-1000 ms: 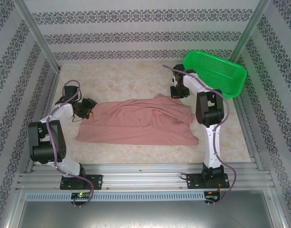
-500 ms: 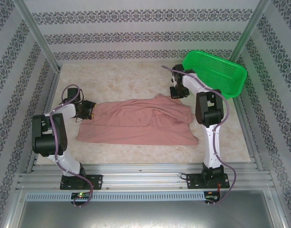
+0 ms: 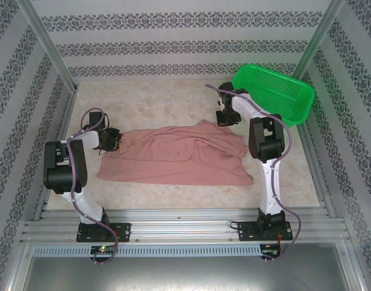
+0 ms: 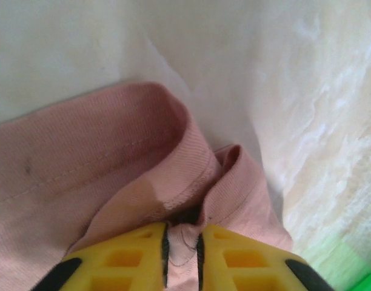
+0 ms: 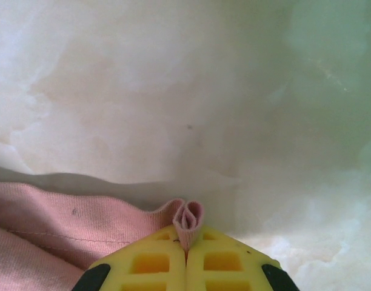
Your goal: Fold and stack the t-shirts
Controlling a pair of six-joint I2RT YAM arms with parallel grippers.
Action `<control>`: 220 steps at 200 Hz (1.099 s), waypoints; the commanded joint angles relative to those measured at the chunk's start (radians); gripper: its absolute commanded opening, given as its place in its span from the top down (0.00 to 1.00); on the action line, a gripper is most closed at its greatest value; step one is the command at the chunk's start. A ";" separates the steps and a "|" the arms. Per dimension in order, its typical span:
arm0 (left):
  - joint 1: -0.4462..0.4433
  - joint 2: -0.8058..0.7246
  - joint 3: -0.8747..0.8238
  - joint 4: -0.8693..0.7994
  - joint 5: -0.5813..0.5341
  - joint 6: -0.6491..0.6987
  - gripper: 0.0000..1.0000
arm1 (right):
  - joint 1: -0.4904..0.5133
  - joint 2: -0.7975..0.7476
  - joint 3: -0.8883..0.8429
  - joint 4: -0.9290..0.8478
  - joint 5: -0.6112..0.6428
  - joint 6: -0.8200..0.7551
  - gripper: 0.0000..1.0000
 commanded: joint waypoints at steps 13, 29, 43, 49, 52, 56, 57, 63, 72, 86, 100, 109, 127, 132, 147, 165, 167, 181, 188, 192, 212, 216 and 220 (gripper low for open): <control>-0.008 -0.025 0.034 -0.017 -0.030 0.020 0.92 | 0.011 0.000 0.000 -0.051 0.019 -0.022 1.00; -0.008 -0.046 0.068 -0.053 -0.037 0.060 0.95 | 0.009 -0.022 -0.011 -0.040 0.028 -0.018 1.00; -0.008 -0.070 0.100 -0.084 -0.035 0.094 0.96 | 0.003 -0.052 -0.030 -0.021 0.032 -0.006 1.00; -0.008 -0.082 0.112 -0.100 -0.037 0.112 0.96 | -0.002 -0.065 -0.038 -0.012 0.035 -0.002 1.00; -0.008 -0.087 0.117 -0.108 -0.037 0.121 0.97 | -0.003 -0.072 -0.041 -0.009 0.037 0.001 1.00; -0.008 -0.096 0.124 -0.118 -0.040 0.131 0.97 | -0.005 -0.078 -0.044 -0.003 0.041 0.003 1.00; -0.008 -0.098 0.125 -0.120 -0.040 0.133 0.97 | -0.005 -0.081 -0.045 -0.003 0.042 0.002 1.00; -0.007 -0.112 0.135 -0.135 -0.047 0.147 0.97 | -0.010 -0.092 -0.051 0.002 0.046 0.008 1.00; -0.006 -0.130 0.148 -0.154 -0.053 0.169 0.97 | -0.017 -0.108 -0.054 0.009 0.048 0.012 1.00; -0.003 -0.149 0.168 -0.172 -0.056 0.196 0.97 | -0.028 -0.128 -0.057 0.014 0.055 0.018 1.00; 0.000 -0.160 0.196 -0.186 -0.057 0.225 0.98 | -0.037 -0.154 -0.066 0.027 0.062 0.025 1.00; 0.002 -0.160 0.222 -0.198 -0.053 0.246 0.98 | -0.043 -0.175 -0.080 0.045 0.064 0.034 1.00; 0.003 -0.155 0.260 -0.197 -0.041 0.280 0.98 | -0.056 -0.217 -0.115 0.087 0.072 0.053 1.00; 0.003 -0.151 0.273 -0.198 -0.038 0.290 0.98 | -0.058 -0.228 -0.122 0.095 0.076 0.057 1.00; 0.005 -0.139 0.299 -0.184 -0.018 0.318 0.98 | -0.068 -0.259 -0.146 0.122 0.085 0.067 1.00; 0.006 -0.118 0.335 -0.186 0.003 0.351 0.98 | -0.082 -0.297 -0.179 0.157 0.090 0.077 1.00; 0.006 -0.116 0.341 -0.189 0.003 0.357 0.98 | -0.084 -0.300 -0.182 0.159 0.090 0.079 1.00; 0.008 -0.106 0.362 -0.181 0.011 0.374 0.98 | -0.097 -0.329 -0.202 0.179 0.091 0.089 1.00; 0.010 -0.099 0.373 -0.177 0.018 0.383 0.98 | -0.103 -0.343 -0.216 0.194 0.088 0.092 1.00; 0.011 -0.095 0.382 -0.179 0.020 0.391 0.98 | -0.106 -0.351 -0.222 0.203 0.081 0.093 1.00; 0.020 -0.082 0.419 -0.195 0.025 0.423 0.98 | -0.115 -0.366 -0.226 0.214 0.059 0.092 1.00; 0.021 -0.082 0.422 -0.190 0.031 0.429 0.98 | -0.115 -0.366 -0.223 0.212 0.055 0.089 1.00; 0.023 -0.082 0.423 -0.184 0.036 0.433 0.98 | -0.116 -0.366 -0.220 0.210 0.047 0.084 1.00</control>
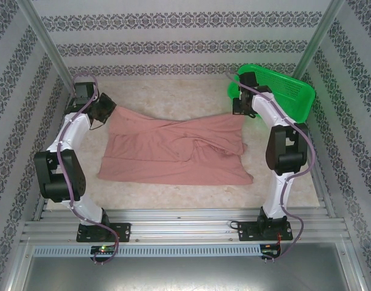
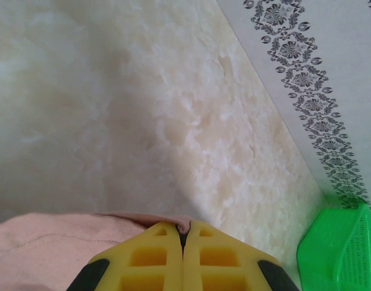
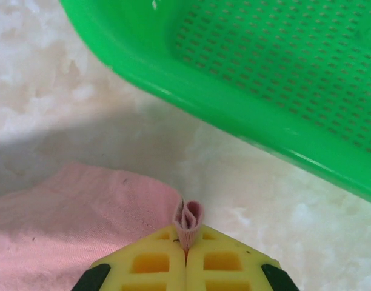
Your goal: Fold and stack the t-shirts
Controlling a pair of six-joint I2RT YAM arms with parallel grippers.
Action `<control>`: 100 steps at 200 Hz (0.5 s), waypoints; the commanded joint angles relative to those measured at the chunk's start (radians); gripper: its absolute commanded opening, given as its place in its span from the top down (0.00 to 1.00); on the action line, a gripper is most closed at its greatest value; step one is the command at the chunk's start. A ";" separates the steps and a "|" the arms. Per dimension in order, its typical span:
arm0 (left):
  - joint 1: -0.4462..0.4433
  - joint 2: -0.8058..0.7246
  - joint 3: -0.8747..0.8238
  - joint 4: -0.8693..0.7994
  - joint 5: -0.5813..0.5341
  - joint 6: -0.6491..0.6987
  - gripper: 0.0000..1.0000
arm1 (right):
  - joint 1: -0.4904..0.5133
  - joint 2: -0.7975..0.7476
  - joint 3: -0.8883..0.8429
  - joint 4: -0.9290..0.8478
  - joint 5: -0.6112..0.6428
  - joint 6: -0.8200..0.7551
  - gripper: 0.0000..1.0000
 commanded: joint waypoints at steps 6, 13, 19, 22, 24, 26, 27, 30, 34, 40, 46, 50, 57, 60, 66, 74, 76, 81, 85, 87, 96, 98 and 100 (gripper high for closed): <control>0.022 0.012 0.045 0.002 0.034 0.081 0.98 | -0.010 -0.044 -0.004 0.033 -0.018 0.005 1.00; 0.025 0.012 0.045 0.016 0.047 0.083 0.98 | -0.009 -0.047 -0.002 0.033 -0.019 0.001 1.00; 0.028 0.011 0.044 0.027 0.056 0.086 0.98 | -0.009 -0.052 -0.004 0.036 -0.021 -0.001 1.00; 0.029 0.010 0.043 0.032 0.059 0.087 0.98 | -0.010 -0.055 -0.004 0.036 -0.022 -0.002 1.00; 0.030 0.009 0.043 0.036 0.064 0.089 0.98 | -0.010 -0.056 -0.006 0.037 -0.023 -0.002 1.00; 0.031 0.008 0.043 0.041 0.065 0.091 0.98 | -0.010 -0.059 -0.007 0.041 -0.025 -0.004 1.00; 0.031 0.008 0.043 0.043 0.066 0.092 0.98 | -0.010 -0.061 -0.008 0.042 -0.025 -0.004 1.00; 0.033 0.008 0.043 0.049 0.071 0.094 0.98 | -0.010 -0.065 -0.011 0.046 -0.028 -0.006 1.00; 0.033 0.005 0.044 0.055 0.079 0.097 0.98 | -0.010 -0.072 -0.017 0.053 -0.031 -0.010 1.00; 0.036 0.004 0.046 0.063 0.088 0.102 0.98 | -0.010 -0.082 -0.027 0.067 -0.038 -0.013 1.00; 0.039 0.003 0.046 0.074 0.100 0.105 0.98 | -0.010 -0.093 -0.039 0.083 -0.045 -0.018 1.00; 0.041 0.004 0.046 0.083 0.110 0.105 0.98 | -0.010 -0.097 -0.045 0.091 -0.049 -0.020 1.00; 0.043 0.006 0.047 0.094 0.123 0.105 0.98 | -0.011 -0.103 -0.049 0.099 -0.057 -0.023 1.00; 0.044 0.007 0.049 0.095 0.128 0.105 0.98 | -0.011 -0.105 -0.049 0.100 -0.061 -0.025 1.00; 0.045 0.009 0.052 0.094 0.135 0.106 0.98 | -0.010 -0.108 -0.051 0.101 -0.064 -0.028 1.00; 0.046 0.010 0.052 0.099 0.141 0.108 0.98 | -0.010 -0.112 -0.054 0.102 -0.070 -0.026 1.00; 0.046 0.009 0.051 0.102 0.144 0.107 0.98 | -0.010 -0.114 -0.055 0.105 -0.072 -0.026 1.00; 0.046 0.009 0.048 0.114 0.154 0.104 0.98 | -0.010 -0.118 -0.059 0.107 -0.077 -0.024 1.00; 0.047 0.008 0.045 0.124 0.163 0.102 0.98 | -0.010 -0.122 -0.065 0.112 -0.084 -0.025 1.00; 0.047 0.008 0.044 0.129 0.167 0.101 0.98 | -0.010 -0.125 -0.067 0.115 -0.086 -0.025 1.00; 0.047 0.007 0.040 0.144 0.183 0.097 0.98 | -0.008 -0.137 -0.081 0.127 -0.095 -0.028 1.00; 0.048 0.006 0.040 0.145 0.184 0.096 0.98 | -0.007 -0.139 -0.083 0.130 -0.097 -0.027 1.00; 0.048 0.006 0.040 0.146 0.186 0.097 0.98 | -0.006 -0.142 -0.086 0.133 -0.097 -0.026 1.00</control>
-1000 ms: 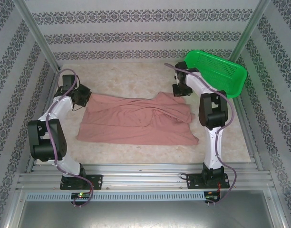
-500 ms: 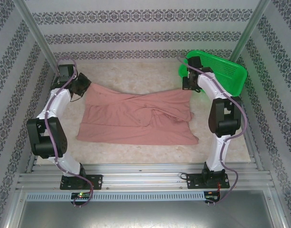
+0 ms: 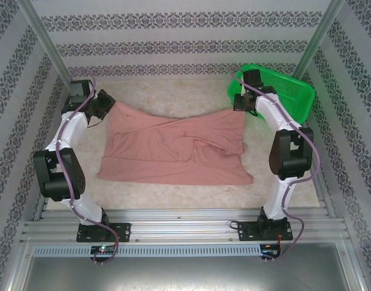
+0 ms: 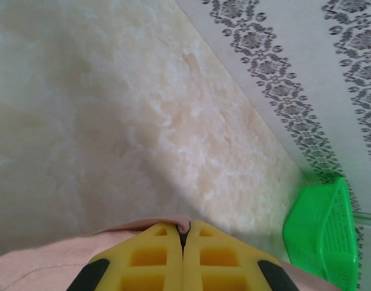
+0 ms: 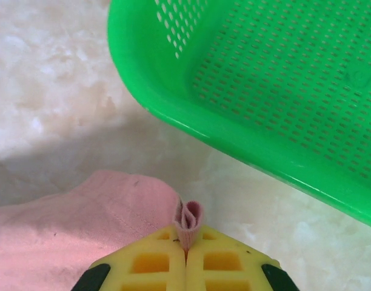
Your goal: Fold and stack the t-shirts
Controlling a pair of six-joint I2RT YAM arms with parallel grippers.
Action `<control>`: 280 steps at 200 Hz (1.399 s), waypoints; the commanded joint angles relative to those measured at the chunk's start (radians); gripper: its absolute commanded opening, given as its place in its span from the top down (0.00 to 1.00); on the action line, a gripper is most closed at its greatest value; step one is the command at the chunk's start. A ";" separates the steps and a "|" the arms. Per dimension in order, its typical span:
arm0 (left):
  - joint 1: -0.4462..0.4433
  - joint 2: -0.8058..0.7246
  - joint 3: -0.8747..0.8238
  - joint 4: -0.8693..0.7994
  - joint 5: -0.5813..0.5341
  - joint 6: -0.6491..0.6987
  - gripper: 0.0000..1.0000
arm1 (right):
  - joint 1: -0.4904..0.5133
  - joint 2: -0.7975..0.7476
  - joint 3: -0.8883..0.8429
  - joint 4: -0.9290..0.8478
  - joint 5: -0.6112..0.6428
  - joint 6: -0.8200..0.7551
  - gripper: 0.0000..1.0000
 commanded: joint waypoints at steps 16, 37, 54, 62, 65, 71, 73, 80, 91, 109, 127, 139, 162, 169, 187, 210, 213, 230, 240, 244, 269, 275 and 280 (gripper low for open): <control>0.017 -0.008 0.024 0.092 0.070 0.025 0.98 | 0.002 -0.082 -0.061 0.063 -0.041 -0.018 1.00; 0.032 -0.012 0.027 0.087 0.079 0.035 0.98 | 0.000 -0.102 -0.085 0.087 -0.049 -0.023 1.00; 0.045 0.001 0.033 0.082 0.107 0.033 0.97 | -0.005 -0.091 -0.077 0.072 -0.062 -0.030 1.00; 0.049 0.011 0.037 0.080 0.124 0.028 0.97 | -0.005 -0.089 -0.076 0.069 -0.065 -0.033 1.00; 0.051 0.015 0.039 0.078 0.129 0.028 0.97 | -0.005 -0.087 -0.077 0.068 -0.066 -0.034 1.00; 0.052 0.023 0.042 0.072 0.133 0.028 0.97 | -0.004 -0.086 -0.077 0.068 -0.066 -0.033 1.00; 0.052 0.025 0.044 0.069 0.135 0.029 0.97 | -0.003 -0.087 -0.077 0.067 -0.066 -0.033 1.00; 0.053 0.032 0.046 0.064 0.139 0.028 0.97 | -0.004 -0.085 -0.080 0.066 -0.066 -0.034 1.00; 0.053 0.039 0.050 0.060 0.143 0.028 0.97 | -0.003 -0.084 -0.081 0.065 -0.067 -0.033 1.00; 0.054 0.051 0.056 0.052 0.153 0.022 0.97 | -0.001 -0.082 -0.079 0.059 -0.063 -0.039 1.00; 0.054 0.065 0.067 0.028 0.155 0.022 0.97 | 0.003 -0.080 -0.080 0.054 -0.062 -0.041 1.00; 0.054 0.072 0.067 0.015 0.158 0.025 0.97 | 0.004 -0.079 -0.082 0.050 -0.060 -0.042 1.00; 0.054 0.071 0.052 0.002 0.158 0.031 0.97 | 0.009 -0.080 -0.090 0.046 -0.059 -0.041 1.00; 0.054 0.071 0.047 0.006 0.160 0.031 0.97 | 0.011 -0.079 -0.091 0.046 -0.056 -0.043 1.00; 0.057 0.075 0.049 0.007 0.166 0.041 0.96 | 0.014 -0.074 -0.087 0.040 -0.051 -0.046 1.00; 0.065 0.086 0.063 0.010 0.163 0.052 0.95 | 0.014 -0.066 -0.075 0.037 -0.048 -0.047 1.00; 0.067 0.090 0.066 0.010 0.162 0.052 0.95 | 0.015 -0.062 -0.070 0.035 -0.048 -0.048 1.00; 0.081 0.125 0.081 0.018 0.171 0.032 0.95 | 0.014 -0.035 -0.034 0.014 -0.041 -0.054 1.00; 0.094 0.149 0.072 0.066 0.189 -0.009 0.95 | 0.017 -0.019 -0.014 0.010 -0.029 -0.060 1.00; 0.101 0.160 0.066 0.092 0.198 -0.035 0.95 | 0.017 -0.013 -0.007 0.010 -0.027 -0.062 1.00; 0.144 0.235 0.053 0.197 0.222 -0.140 0.95 | 0.022 0.038 0.043 -0.013 0.036 -0.071 1.00; 0.153 0.254 0.057 0.208 0.223 -0.152 0.95 | 0.023 0.052 0.059 -0.023 0.057 -0.074 1.00; 0.161 0.273 0.065 0.213 0.228 -0.159 0.95 | 0.023 0.067 0.074 -0.035 0.073 -0.077 1.00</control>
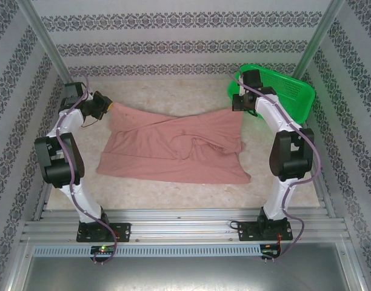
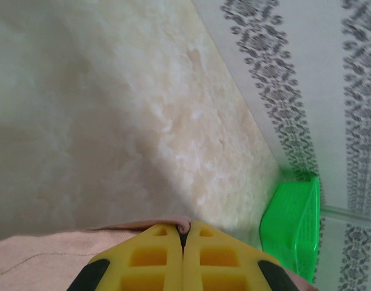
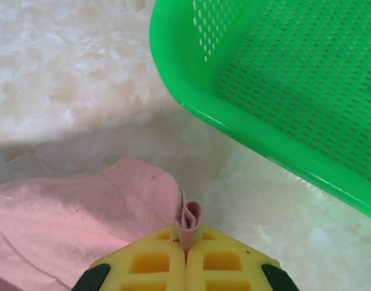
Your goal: Fold and stack the t-shirts
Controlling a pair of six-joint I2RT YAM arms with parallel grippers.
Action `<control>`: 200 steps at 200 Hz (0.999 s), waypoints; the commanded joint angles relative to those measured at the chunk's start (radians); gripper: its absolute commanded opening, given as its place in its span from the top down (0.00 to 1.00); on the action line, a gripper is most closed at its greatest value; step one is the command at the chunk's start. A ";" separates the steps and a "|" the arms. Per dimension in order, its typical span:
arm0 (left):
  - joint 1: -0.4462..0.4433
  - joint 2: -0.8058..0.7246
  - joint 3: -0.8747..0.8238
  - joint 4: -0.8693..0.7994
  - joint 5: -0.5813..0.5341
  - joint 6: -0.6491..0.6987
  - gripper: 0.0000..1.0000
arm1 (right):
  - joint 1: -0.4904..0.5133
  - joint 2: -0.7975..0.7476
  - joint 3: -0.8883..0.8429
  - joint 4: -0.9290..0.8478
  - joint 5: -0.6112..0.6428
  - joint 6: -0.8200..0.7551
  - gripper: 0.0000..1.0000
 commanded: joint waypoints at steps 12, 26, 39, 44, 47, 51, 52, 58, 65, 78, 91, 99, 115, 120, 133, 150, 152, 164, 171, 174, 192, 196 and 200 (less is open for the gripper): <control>0.067 0.108 0.044 0.118 0.043 -0.105 0.95 | 0.017 0.088 0.107 -0.073 0.127 -0.034 1.00; 0.079 0.152 0.080 0.125 0.057 -0.114 0.95 | 0.018 0.124 0.144 -0.093 0.166 -0.045 1.00; 0.087 0.191 0.107 0.155 0.079 -0.138 0.95 | 0.021 0.150 0.171 -0.102 0.216 -0.055 1.00; 0.089 0.207 0.121 0.161 0.088 -0.145 0.95 | 0.023 0.160 0.176 -0.100 0.231 -0.059 1.00; 0.090 0.216 0.130 0.162 0.094 -0.148 0.95 | 0.024 0.163 0.180 -0.099 0.238 -0.060 1.00; 0.090 0.228 0.142 0.160 0.100 -0.150 0.95 | 0.024 0.168 0.185 -0.096 0.242 -0.064 1.00; 0.090 0.230 0.144 0.160 0.101 -0.150 0.95 | 0.024 0.169 0.185 -0.094 0.244 -0.065 1.00; 0.092 0.246 0.161 0.154 0.108 -0.151 0.95 | 0.024 0.177 0.194 -0.094 0.250 -0.069 1.00; 0.096 0.258 0.175 0.150 0.108 -0.150 0.95 | 0.025 0.187 0.207 -0.098 0.256 -0.071 1.00; 0.106 0.274 0.191 0.147 0.107 -0.152 0.95 | 0.026 0.203 0.222 -0.103 0.280 -0.076 1.00; 0.116 0.285 0.198 0.152 0.111 -0.161 0.95 | 0.025 0.214 0.234 -0.103 0.285 -0.079 1.00; 0.119 0.290 0.204 0.155 0.117 -0.164 0.95 | 0.026 0.217 0.239 -0.103 0.286 -0.081 1.00; 0.121 0.297 0.218 0.165 0.134 -0.172 0.95 | 0.031 0.221 0.244 -0.089 0.306 -0.090 1.00; 0.121 0.295 0.218 0.178 0.139 -0.183 0.95 | 0.032 0.218 0.241 -0.080 0.313 -0.093 1.00; 0.114 0.290 0.200 0.274 0.166 -0.246 0.95 | 0.034 0.217 0.243 -0.056 0.309 -0.099 1.00; 0.107 0.298 0.190 0.416 0.221 -0.346 0.94 | 0.042 0.209 0.238 -0.016 0.281 -0.107 1.00; 0.106 0.299 0.189 0.436 0.226 -0.355 0.94 | 0.043 0.209 0.240 -0.015 0.279 -0.107 1.00; 0.106 0.299 0.174 0.523 0.242 -0.410 0.94 | 0.049 0.209 0.253 -0.012 0.254 -0.103 1.00; 0.106 0.298 0.167 0.553 0.247 -0.431 0.94 | 0.053 0.209 0.259 -0.012 0.247 -0.103 1.00; 0.106 0.298 0.164 0.561 0.250 -0.436 0.94 | 0.056 0.209 0.260 -0.014 0.246 -0.102 1.00; 0.107 0.291 0.144 0.591 0.268 -0.450 0.94 | 0.073 0.194 0.254 -0.018 0.244 -0.099 1.00; 0.107 0.287 0.137 0.595 0.271 -0.450 0.94 | 0.078 0.187 0.248 -0.020 0.245 -0.097 1.00; 0.108 0.283 0.131 0.598 0.274 -0.448 0.94 | 0.082 0.179 0.241 -0.020 0.246 -0.095 1.00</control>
